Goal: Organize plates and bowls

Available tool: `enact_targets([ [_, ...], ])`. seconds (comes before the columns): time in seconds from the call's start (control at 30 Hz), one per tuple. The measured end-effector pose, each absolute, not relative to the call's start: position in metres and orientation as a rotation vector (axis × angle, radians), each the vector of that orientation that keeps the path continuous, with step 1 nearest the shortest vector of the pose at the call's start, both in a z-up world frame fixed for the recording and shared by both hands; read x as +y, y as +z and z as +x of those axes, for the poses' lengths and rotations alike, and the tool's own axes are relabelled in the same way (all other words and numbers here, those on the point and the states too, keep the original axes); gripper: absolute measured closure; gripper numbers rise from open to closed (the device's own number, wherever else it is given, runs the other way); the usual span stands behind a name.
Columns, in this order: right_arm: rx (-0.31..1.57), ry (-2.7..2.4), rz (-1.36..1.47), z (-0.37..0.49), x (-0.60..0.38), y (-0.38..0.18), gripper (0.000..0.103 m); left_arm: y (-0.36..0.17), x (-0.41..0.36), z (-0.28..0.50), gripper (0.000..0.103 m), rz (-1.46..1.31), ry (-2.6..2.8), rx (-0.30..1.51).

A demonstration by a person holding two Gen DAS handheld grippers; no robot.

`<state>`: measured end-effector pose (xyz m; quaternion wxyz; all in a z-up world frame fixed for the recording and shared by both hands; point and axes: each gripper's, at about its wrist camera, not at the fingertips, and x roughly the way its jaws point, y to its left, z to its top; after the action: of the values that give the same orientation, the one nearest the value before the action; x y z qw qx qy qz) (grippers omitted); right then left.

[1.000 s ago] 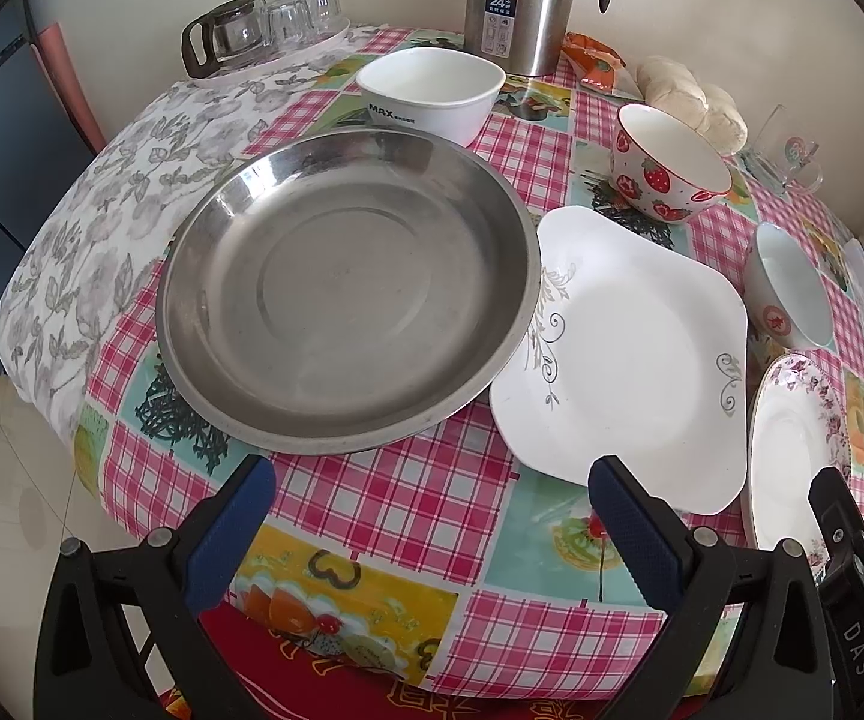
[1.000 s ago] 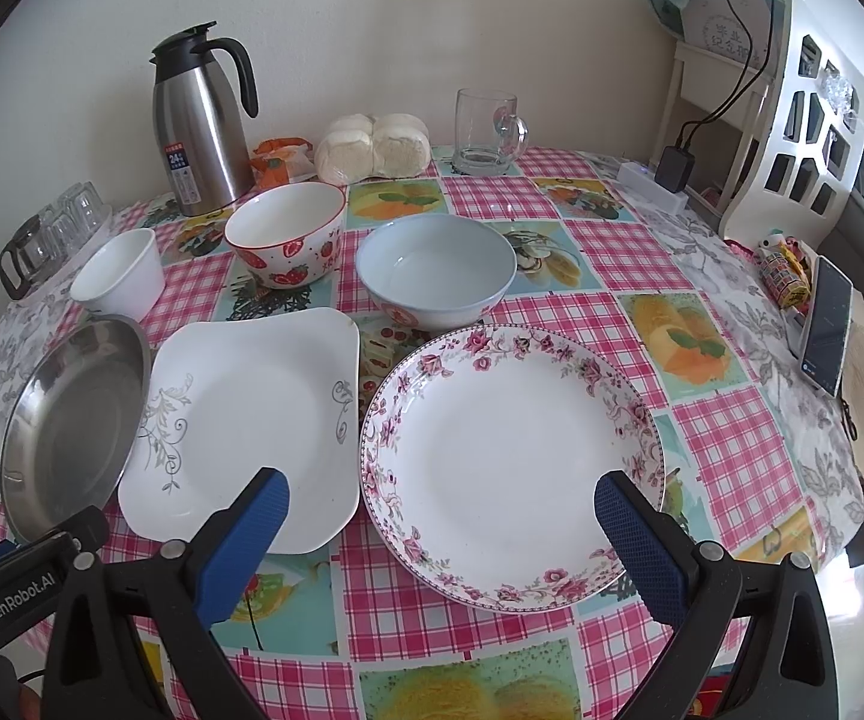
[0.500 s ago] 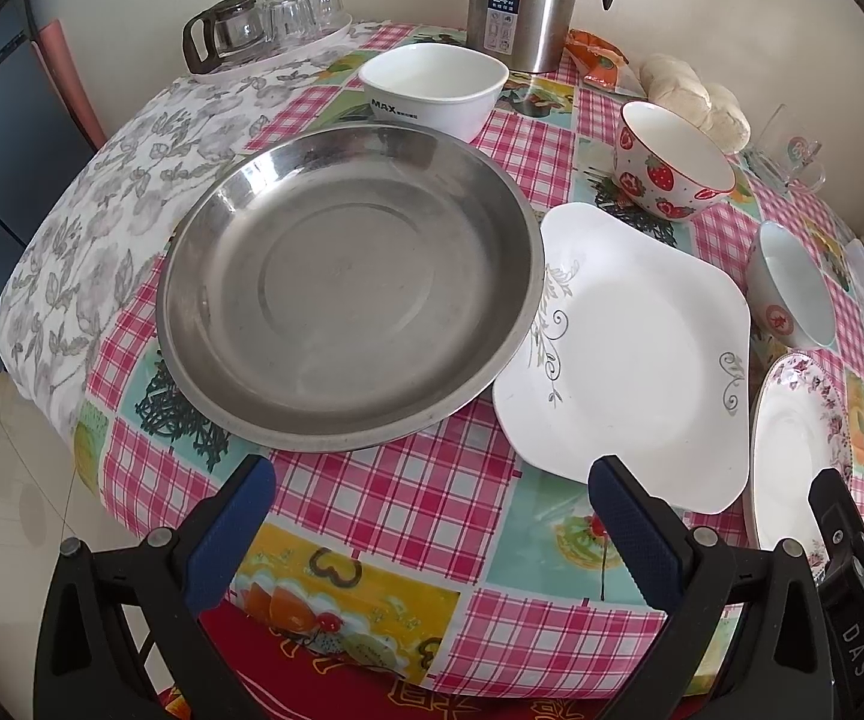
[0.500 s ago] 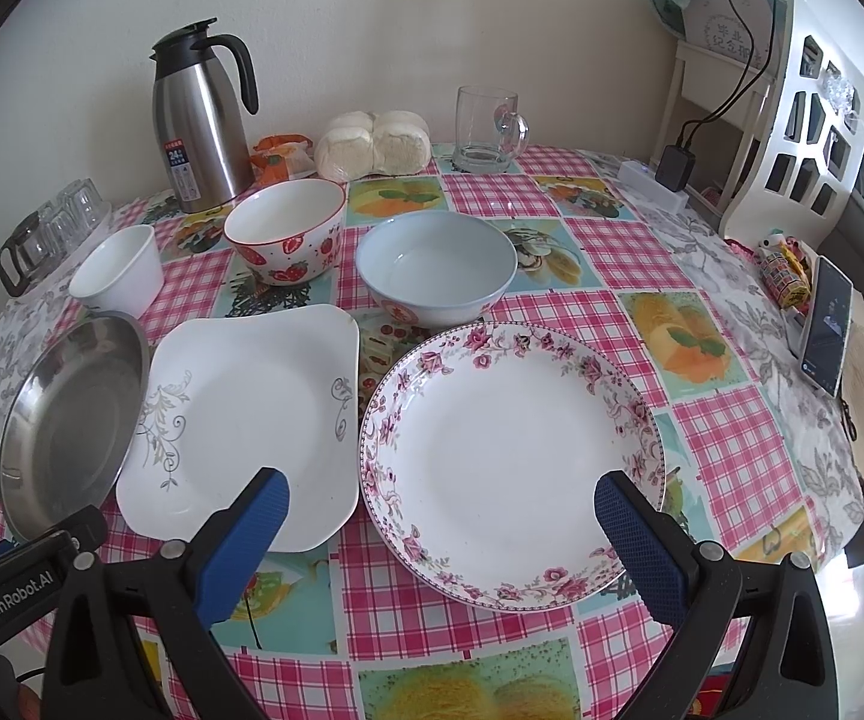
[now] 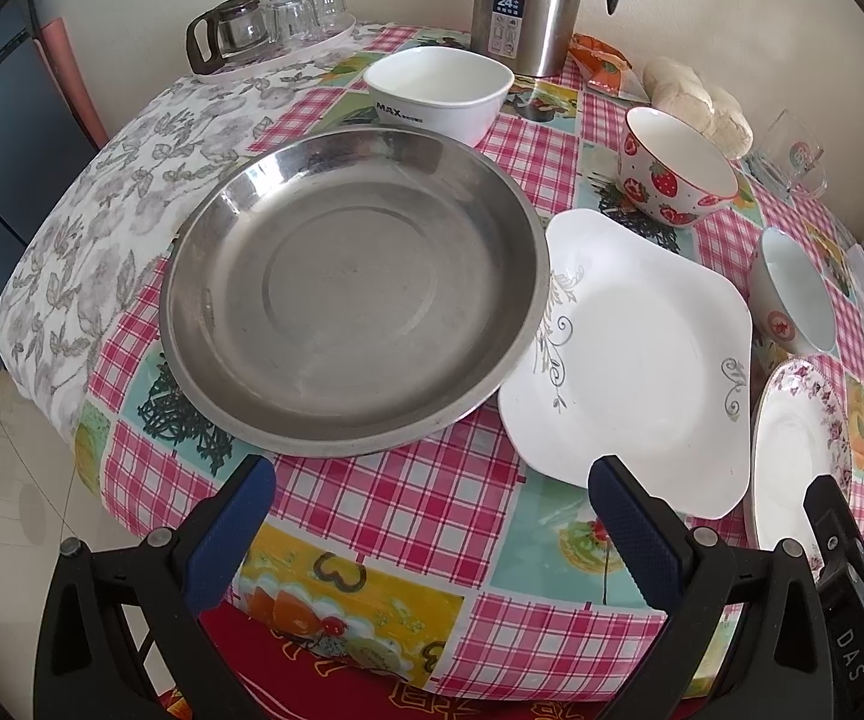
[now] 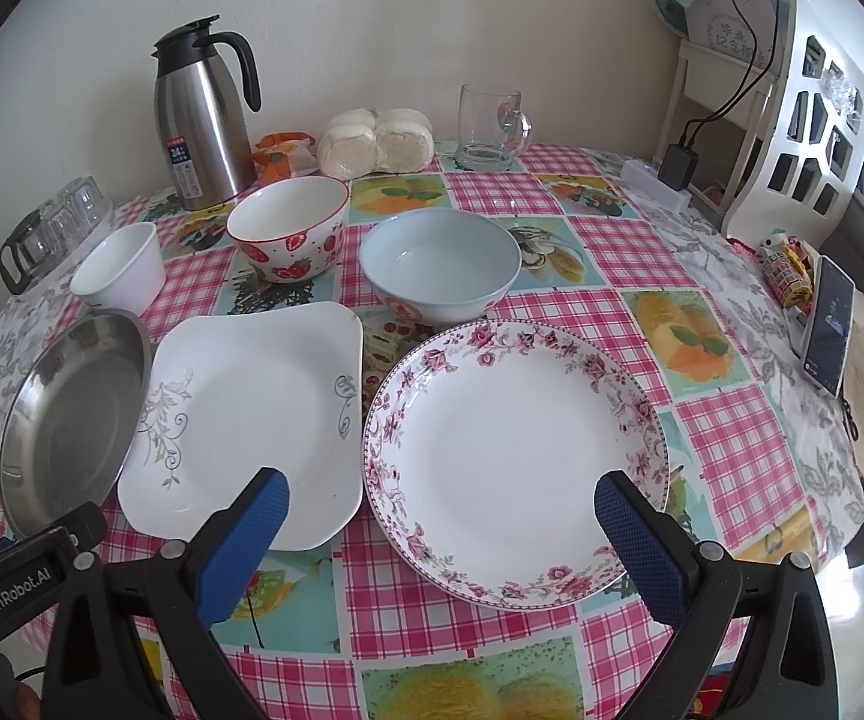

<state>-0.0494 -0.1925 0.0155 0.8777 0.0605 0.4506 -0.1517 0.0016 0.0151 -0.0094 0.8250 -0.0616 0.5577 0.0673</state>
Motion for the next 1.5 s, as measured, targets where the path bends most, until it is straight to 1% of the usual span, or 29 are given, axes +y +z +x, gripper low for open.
enact_targets([
  [0.2,0.951,-0.275,0.135,-0.042,-0.183,0.014,0.0,0.001,0.045,0.011,0.0,-0.22,0.212,1.114],
  [0.53,0.952,-0.119,0.094,-0.015,-0.14,0.001,0.0,0.0,0.135,0.01,0.0,-0.486,0.445,0.965],
  [0.73,0.924,-0.023,0.128,-0.002,-0.121,-0.002,0.0,-0.014,0.17,0.015,0.0,-0.534,0.465,0.993],
  [0.9,0.905,0.048,0.141,0.008,-0.102,-0.003,0.0,-0.022,0.184,0.017,0.0,-0.555,0.471,1.004],
  [1.0,0.894,0.093,0.148,0.014,-0.093,-0.002,0.005,-0.029,0.188,0.02,0.0,-0.561,0.484,1.023],
  [1.07,0.9,0.126,0.159,0.02,-0.088,-0.004,0.013,-0.034,0.19,0.023,0.0,-0.575,0.483,1.035],
  [1.2,0.913,0.146,0.16,0.031,-0.082,-0.011,0.017,-0.04,0.2,0.027,0.001,-0.609,0.482,1.034],
  [1.23,0.92,0.161,0.166,0.034,-0.08,-0.014,0.02,-0.041,0.202,0.028,0.002,-0.612,0.485,1.031],
  [1.37,0.942,0.182,0.184,0.045,-0.075,-0.021,0.029,-0.047,0.21,0.035,0.018,-0.638,0.471,1.038],
  [1.43,0.953,0.188,0.191,0.05,-0.072,-0.026,0.033,-0.053,0.211,0.04,0.023,-0.641,0.466,1.05],
  [1.5,0.963,0.193,0.195,0.055,-0.07,-0.029,0.035,-0.057,0.211,0.043,0.033,-0.657,0.456,1.055],
])
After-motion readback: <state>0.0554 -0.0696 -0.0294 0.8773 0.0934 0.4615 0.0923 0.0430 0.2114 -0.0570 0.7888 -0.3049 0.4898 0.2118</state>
